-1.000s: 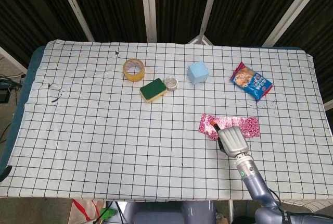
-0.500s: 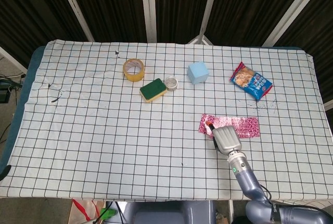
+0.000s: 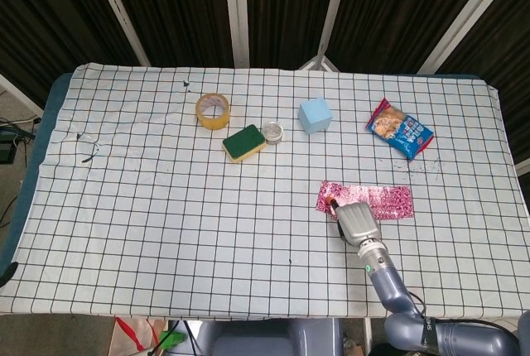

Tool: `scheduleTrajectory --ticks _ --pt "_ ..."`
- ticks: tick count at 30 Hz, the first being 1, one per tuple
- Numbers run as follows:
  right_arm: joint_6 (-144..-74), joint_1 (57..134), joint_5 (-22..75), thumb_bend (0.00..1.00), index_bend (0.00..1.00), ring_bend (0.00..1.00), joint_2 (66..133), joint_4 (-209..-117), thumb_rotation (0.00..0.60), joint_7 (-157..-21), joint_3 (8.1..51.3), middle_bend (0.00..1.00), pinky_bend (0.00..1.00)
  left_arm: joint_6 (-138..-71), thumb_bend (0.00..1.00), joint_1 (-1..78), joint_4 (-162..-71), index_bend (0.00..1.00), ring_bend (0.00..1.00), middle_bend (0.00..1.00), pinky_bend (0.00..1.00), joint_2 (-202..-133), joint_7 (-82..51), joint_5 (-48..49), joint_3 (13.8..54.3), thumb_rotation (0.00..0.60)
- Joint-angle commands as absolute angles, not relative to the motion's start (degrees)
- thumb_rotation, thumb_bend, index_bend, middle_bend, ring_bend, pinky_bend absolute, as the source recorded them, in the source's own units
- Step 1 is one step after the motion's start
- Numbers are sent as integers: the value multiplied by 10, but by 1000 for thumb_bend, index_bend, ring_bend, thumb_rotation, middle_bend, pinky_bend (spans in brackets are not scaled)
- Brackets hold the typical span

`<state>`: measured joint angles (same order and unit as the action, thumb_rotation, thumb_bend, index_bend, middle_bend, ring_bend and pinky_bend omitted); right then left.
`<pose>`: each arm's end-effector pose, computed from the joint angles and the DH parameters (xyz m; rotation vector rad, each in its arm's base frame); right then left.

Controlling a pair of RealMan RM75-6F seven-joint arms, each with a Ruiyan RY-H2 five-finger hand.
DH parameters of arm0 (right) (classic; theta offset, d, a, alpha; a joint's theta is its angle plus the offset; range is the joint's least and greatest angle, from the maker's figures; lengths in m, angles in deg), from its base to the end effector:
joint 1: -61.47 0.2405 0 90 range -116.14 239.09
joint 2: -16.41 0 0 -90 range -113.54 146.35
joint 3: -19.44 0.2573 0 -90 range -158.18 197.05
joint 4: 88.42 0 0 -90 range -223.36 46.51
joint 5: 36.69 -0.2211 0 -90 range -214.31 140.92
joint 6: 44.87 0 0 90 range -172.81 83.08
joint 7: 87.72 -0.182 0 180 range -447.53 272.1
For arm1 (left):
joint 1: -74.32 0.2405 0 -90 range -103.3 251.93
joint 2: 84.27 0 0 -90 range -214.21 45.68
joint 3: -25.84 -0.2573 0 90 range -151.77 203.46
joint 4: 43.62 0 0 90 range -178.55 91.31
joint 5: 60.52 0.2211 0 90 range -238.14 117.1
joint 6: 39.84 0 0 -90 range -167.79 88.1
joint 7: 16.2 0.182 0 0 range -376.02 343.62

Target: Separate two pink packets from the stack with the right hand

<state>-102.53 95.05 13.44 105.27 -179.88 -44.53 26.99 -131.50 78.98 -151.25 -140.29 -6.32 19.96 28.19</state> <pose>-0.2066 -0.3282 -0.0551 1.8364 -0.9724 0.5336 -0.3131 0.1632 0.1919 -1.1847 -0.9302 -0.7382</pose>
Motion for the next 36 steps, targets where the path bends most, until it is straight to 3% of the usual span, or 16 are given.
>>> scheduleTrajectory --ticks 1,36 --pt "-1025 954 132 759 186 764 1055 -1798 600 -443 267 813 567 -1316 324 790 -1513 155 0 0 101 -1404 -61 200 282 600" --pt "-1055 1017 99 772 186 764 1117 -1812 600 -393 250 813 567 -1316 324 789 -1510 155 0 0 101 -1397 -79 197 282 600"
